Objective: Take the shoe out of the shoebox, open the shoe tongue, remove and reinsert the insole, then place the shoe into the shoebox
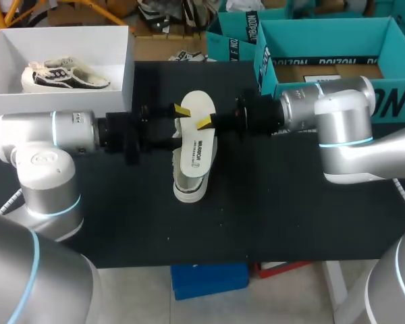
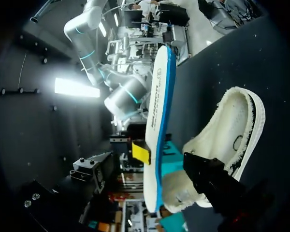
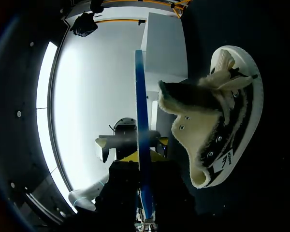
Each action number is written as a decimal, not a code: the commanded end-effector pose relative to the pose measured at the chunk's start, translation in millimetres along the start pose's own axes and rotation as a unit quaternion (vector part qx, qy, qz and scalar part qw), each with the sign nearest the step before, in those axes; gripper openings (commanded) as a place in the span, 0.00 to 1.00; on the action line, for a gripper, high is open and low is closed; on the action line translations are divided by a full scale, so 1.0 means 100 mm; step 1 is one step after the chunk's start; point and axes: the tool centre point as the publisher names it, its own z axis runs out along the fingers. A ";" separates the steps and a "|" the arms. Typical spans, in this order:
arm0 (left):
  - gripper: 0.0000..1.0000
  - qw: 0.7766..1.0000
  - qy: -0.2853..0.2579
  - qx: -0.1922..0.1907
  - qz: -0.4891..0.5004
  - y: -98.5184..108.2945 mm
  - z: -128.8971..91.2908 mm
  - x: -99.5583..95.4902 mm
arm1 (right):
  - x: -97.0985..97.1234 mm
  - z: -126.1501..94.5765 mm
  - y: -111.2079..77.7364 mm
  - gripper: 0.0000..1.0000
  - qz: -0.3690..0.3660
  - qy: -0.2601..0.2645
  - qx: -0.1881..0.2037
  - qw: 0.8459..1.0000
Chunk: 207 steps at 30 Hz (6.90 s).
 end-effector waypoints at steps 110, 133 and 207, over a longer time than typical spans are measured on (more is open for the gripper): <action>0.00 0.962 0.230 0.101 -0.105 -0.87 -0.51 0.06 | 0.44 -1.02 -1.24 1.00 0.046 -0.149 -0.223 0.962; 0.00 0.942 0.278 0.150 -0.116 -1.07 -0.61 0.19 | 0.61 -1.14 -1.53 1.00 0.052 -0.167 -0.246 0.953; 0.00 0.895 0.399 0.186 -0.071 -0.06 0.10 1.02 | 0.61 -1.14 -1.53 1.00 0.052 -0.167 -0.246 0.953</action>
